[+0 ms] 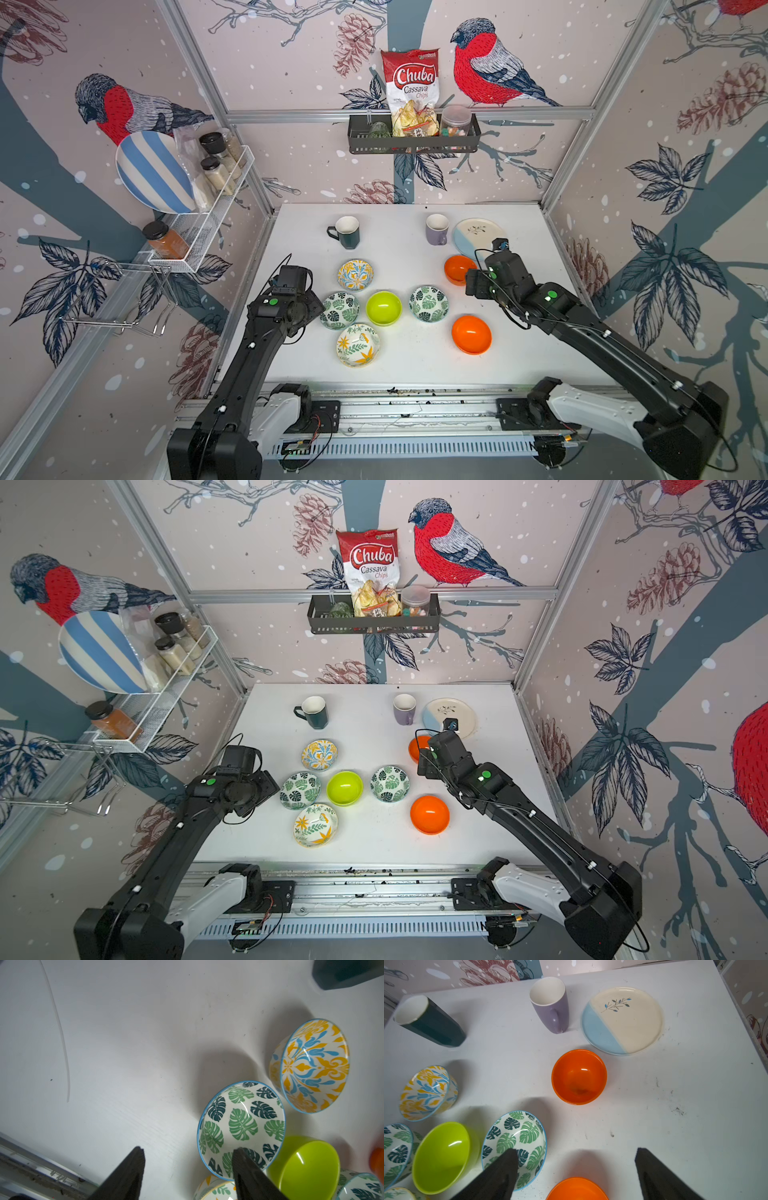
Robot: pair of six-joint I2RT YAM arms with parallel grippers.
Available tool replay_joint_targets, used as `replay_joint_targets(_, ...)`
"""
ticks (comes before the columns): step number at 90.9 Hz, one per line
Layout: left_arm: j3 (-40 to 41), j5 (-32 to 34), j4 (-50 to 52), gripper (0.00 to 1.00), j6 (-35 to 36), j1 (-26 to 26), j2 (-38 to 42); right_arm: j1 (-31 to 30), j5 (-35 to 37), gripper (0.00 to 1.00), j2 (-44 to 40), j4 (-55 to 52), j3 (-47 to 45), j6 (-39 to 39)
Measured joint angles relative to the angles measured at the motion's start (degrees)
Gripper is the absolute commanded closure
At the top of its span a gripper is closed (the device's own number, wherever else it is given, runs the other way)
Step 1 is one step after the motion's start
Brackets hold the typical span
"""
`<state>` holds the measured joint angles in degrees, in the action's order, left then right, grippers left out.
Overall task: Stack the bowls
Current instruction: Pick up the bowl from the center of the board.
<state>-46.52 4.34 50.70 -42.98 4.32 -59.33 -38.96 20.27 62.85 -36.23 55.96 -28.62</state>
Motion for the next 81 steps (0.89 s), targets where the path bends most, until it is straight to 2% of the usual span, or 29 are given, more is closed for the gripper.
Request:
replay_joint_targets(21, 0.8, 0.0, -0.3, 0.47, 0.0, 0.9, -7.2, -0.1, 0.1, 0.1, 0.4, -2.0, 0.0, 0.4)
replay_joint_targets(41, 3.4, -4.4, -5.4, 0.5, 0.6, 1.5, -11.3, -0.1, 0.0, 0.1, 0.1, -2.0, -0.2, 1.2)
replay_joint_targets(50, 4.3, -6.0, -7.5, 0.63, 1.0, 1.5, -12.1, -0.1, -0.2, 0.1, 0.1, -2.0, -0.4, 1.5)
replay_joint_targets(66, 4.5, -7.1, -9.6, 0.78, 1.3, 1.5, -14.0, -0.1, -0.5, 0.09, 0.1, -2.0, -0.4, 1.5)
replay_joint_targets(78, 3.9, -7.4, -9.5, 1.0, 1.4, 1.5, -14.0, -0.1, -0.8, 0.09, 0.1, -2.0, -0.5, 1.5)
replay_joint_targets(81, 3.1, -7.7, -9.2, 1.0, 1.4, 1.5, -13.7, -0.1, -0.8, 0.09, 0.1, -2.0, -0.6, 1.5)
